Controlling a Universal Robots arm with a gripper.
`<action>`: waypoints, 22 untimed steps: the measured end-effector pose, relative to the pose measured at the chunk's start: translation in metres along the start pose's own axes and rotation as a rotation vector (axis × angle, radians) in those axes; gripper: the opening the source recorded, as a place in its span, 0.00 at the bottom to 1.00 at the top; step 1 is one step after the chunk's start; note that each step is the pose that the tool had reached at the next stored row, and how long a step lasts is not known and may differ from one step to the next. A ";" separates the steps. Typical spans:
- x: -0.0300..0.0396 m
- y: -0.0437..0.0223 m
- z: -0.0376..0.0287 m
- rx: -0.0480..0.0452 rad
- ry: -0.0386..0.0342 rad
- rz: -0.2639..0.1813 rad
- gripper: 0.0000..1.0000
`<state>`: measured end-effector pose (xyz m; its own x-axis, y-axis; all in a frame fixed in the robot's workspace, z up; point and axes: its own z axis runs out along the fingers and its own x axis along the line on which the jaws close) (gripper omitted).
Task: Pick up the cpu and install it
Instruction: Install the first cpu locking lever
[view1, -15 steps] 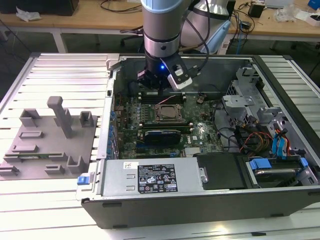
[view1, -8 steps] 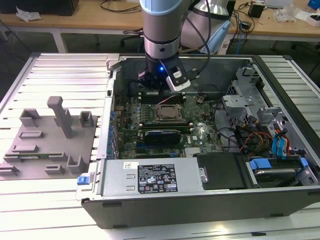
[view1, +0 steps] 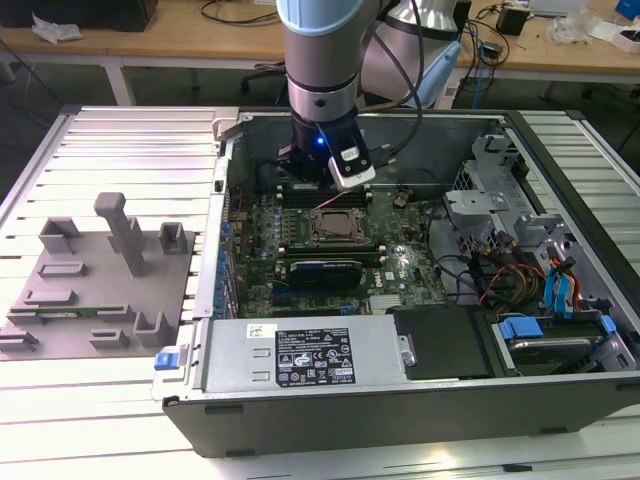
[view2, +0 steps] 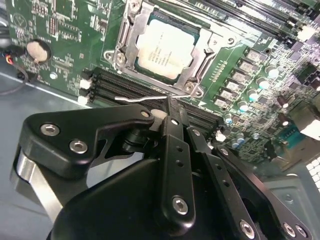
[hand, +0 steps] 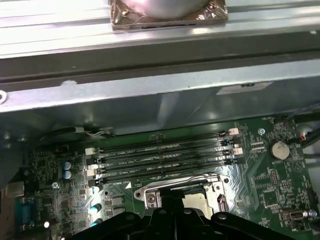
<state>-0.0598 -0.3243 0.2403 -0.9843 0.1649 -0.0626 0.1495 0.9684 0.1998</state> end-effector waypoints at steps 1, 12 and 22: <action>0.0000 -0.0001 0.0003 0.0017 -0.0017 0.008 0.11; 0.0004 -0.0012 0.0060 0.0266 -0.0379 0.175 0.11; 0.0007 -0.0012 0.0091 0.0346 -0.0563 0.266 0.11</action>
<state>-0.0598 -0.3237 0.2310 -0.9036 0.4232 -0.0670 0.4058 0.8955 0.1829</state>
